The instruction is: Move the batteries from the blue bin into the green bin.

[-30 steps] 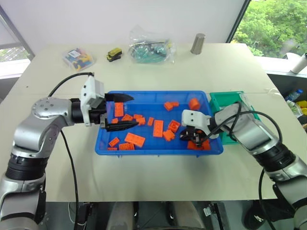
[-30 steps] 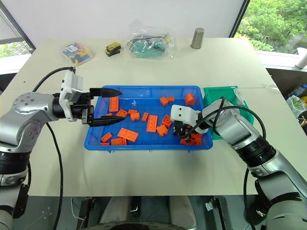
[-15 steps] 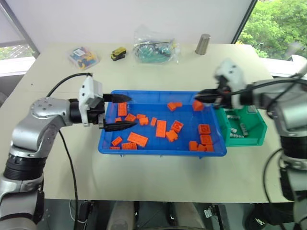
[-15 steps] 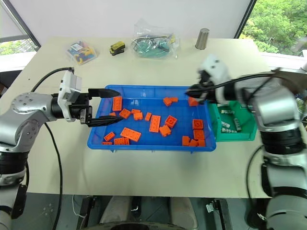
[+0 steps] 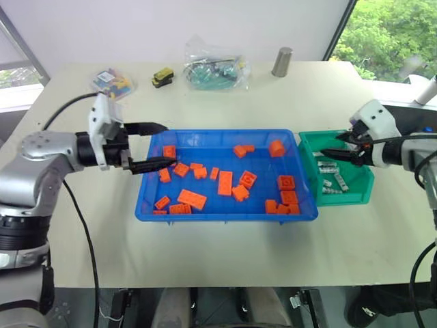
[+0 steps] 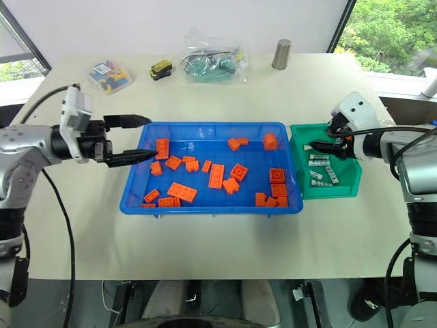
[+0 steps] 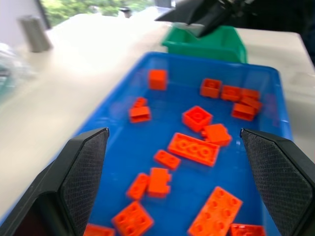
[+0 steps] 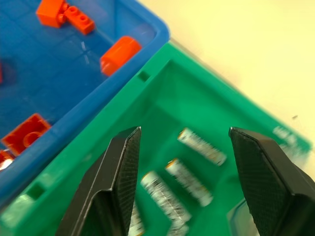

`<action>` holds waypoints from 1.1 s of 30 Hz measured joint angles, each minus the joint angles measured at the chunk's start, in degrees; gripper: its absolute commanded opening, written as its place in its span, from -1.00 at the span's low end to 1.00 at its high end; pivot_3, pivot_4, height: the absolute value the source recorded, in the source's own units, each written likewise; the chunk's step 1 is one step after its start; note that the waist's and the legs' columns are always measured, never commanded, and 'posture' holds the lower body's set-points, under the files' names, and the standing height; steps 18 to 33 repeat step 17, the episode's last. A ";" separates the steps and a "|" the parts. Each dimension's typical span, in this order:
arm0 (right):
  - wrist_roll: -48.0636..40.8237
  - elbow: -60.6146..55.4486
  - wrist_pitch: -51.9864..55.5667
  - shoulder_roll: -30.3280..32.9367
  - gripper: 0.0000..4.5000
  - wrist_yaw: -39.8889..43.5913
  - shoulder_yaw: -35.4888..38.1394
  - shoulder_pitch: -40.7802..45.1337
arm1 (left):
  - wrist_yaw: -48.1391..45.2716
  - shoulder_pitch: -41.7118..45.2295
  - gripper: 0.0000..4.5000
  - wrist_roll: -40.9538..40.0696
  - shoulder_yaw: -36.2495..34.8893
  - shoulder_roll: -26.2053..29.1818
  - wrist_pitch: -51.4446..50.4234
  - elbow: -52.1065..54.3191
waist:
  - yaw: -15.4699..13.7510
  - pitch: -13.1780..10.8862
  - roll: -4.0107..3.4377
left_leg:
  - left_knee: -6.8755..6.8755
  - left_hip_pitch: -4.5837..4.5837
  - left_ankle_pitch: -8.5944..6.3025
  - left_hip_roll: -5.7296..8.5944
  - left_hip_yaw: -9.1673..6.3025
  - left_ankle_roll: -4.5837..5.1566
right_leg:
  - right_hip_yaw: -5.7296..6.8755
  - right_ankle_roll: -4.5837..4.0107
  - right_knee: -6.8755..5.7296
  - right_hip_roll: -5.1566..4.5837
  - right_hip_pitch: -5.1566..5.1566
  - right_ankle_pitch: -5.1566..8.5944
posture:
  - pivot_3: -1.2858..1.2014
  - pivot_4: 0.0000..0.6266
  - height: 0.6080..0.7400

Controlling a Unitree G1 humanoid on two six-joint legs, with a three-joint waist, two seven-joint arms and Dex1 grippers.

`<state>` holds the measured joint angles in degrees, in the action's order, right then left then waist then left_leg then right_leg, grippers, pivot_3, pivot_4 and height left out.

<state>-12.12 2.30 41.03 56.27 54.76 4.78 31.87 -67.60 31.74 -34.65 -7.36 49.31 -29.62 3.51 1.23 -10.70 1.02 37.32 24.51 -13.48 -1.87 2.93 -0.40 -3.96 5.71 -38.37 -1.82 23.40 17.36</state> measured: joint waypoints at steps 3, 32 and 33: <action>-4.09 0.60 -9.09 0.89 0.18 8.28 3.68 -4.76 | -0.11 -1.21 1.00 -1.15 -3.65 2.83 -1.86 -1.16 | -0.25 -0.01 0.00 | -0.05 0.01 0.00 0.00 0.00 0.00 | 0.01 0.01 0.06 -0.01 -0.02 0.00 | 0.03 -0.52 0.99; -7.09 32.14 -26.06 10.83 0.18 30.43 7.42 5.47 | -4.87 -6.92 1.00 -1.05 -12.25 13.39 -2.34 -6.31 | 0.59 -0.03 -0.04 | -0.03 -0.13 0.00 -0.04 0.13 0.00 | 0.01 -0.01 0.02 -0.08 -0.06 0.01 | 0.03 -0.52 0.99; -7.09 32.14 -26.06 10.83 0.18 30.43 7.42 5.47 | -4.87 -6.92 1.00 -1.05 -12.25 13.39 -2.34 -6.31 | 0.59 -0.03 -0.04 | -0.03 -0.13 0.00 -0.04 0.13 0.00 | 0.01 -0.01 0.02 -0.08 -0.06 0.01 | 0.03 -0.52 0.99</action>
